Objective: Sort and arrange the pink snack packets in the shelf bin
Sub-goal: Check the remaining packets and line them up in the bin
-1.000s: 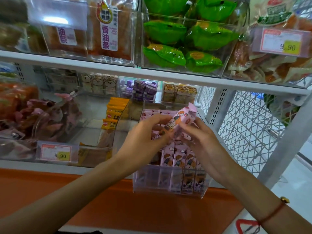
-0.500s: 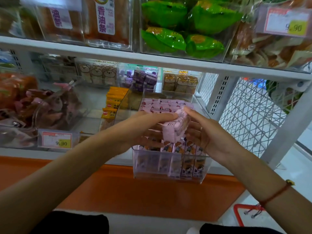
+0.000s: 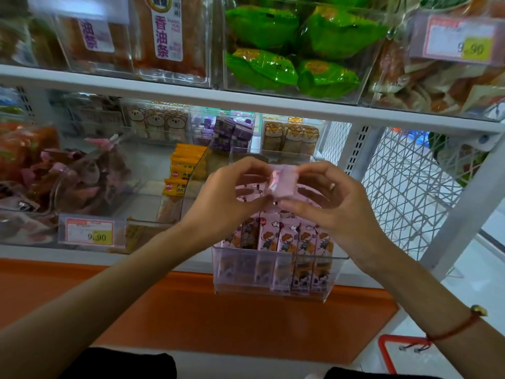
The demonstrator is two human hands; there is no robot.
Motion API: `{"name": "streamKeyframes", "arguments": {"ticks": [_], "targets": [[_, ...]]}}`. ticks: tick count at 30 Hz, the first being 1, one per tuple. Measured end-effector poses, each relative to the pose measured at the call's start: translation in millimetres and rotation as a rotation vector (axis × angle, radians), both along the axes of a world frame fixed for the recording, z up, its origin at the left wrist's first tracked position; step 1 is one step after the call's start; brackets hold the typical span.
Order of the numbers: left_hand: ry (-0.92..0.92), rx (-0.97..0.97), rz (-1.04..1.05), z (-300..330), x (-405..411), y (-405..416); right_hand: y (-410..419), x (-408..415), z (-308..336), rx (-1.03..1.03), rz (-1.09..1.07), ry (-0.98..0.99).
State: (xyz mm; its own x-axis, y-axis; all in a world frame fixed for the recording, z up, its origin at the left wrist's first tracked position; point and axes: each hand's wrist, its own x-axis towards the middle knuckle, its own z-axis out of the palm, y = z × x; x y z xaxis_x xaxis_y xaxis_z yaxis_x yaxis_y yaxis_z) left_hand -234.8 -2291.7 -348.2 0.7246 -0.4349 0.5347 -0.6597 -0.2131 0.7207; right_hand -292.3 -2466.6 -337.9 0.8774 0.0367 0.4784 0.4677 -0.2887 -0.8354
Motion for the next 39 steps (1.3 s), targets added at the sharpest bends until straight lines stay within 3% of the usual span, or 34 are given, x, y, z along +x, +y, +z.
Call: {"name": "streamKeyframes", "arguments": {"ticks": [5, 11, 14, 17, 19, 24, 30, 34, 39], "targets": [[-0.042, -0.057, -0.024, -3.4, 4.5, -0.2, 0.3, -0.1, -1.2, -0.092, 0.014, -0.111], [-0.015, -0.013, -0.036, -2.7, 3.6, 1.4, -1.2, -1.3, 1.4, -0.053, -0.021, -0.023], [-0.145, 0.066, 0.119, 0.0, 0.0, 2.4, -2.2, -1.6, 2.3, -0.103, -0.044, 0.115], [-0.356, 0.168, 0.218, 3.8, -4.8, 1.9, -2.9, 0.0, 0.2, -0.019, -0.123, 0.174], [-0.383, 0.172, 0.211, 5.4, -4.9, 2.7, -6.8, 2.7, -1.4, 0.107, -0.095, 0.243], [0.087, -0.095, 0.108, 11.6, -8.8, -0.7, -15.4, 7.6, -1.3, 0.458, 0.057, 0.437], [0.178, -0.273, 0.08, 3.6, -10.5, -7.3, -17.4, 9.7, -3.7, 0.599, 0.043, 0.506], [0.184, -0.168, 0.078, 0.6, -7.2, -5.4, -16.9, 9.2, -3.9, 0.567, -0.027, 0.397], [0.214, 0.025, -0.11, 3.6, -10.7, -2.6, -8.0, 1.7, -0.6, 0.179, -0.139, 0.057]]}}
